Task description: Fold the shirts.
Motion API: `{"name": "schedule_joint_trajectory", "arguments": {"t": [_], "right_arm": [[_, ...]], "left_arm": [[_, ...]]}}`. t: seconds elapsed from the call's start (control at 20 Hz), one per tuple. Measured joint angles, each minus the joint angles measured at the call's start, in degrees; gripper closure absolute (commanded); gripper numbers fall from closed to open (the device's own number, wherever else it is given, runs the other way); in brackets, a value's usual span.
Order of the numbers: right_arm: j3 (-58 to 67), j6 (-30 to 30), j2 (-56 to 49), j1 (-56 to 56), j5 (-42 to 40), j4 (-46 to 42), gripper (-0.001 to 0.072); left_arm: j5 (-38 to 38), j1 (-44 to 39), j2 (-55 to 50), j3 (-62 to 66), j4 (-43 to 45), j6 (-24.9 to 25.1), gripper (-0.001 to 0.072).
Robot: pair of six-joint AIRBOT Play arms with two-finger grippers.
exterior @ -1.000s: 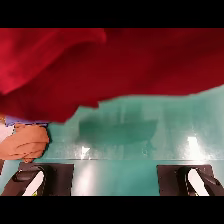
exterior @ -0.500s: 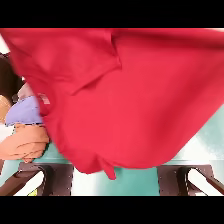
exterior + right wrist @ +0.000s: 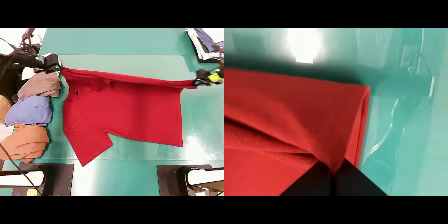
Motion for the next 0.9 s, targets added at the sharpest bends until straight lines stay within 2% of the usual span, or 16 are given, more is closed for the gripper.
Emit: {"name": "schedule_joint_trajectory", "arguments": {"t": [0.2,0.35,0.45,0.65,0.85,0.9], "right_arm": [[10.36,0.07,-9.01,3.37,-4.00,-0.37,0.0699],[16.11,0.07,-11.58,4.26,-4.31,-0.50,0.0699],[16.68,0.04,-11.67,4.46,-2.99,-0.52,0.0700],[8.81,0.04,-8.59,4.72,-2.47,-0.79,0.0699],[-2.60,0.02,-4.35,5.05,-4.98,-0.35,0.0697],[-4.90,0.02,-3.43,5.22,-5.53,-0.17,0.0653]], "left_arm": [[8.41,-0.02,-4.85,0.72,-2.84,5.60,0.0682],[8.52,0.00,-6.01,2.32,-3.52,8.63,0.0683],[5.07,-0.02,-6.43,2.75,-3.17,9.66,0.0684],[-2.71,0.00,-6.67,-0.37,-0.09,10.47,0.0684],[-5.95,0.00,-6.71,-6.49,1.68,10.80,0.0680],[-6.23,-0.02,-6.71,-7.52,1.92,10.78,0.0585]]}}
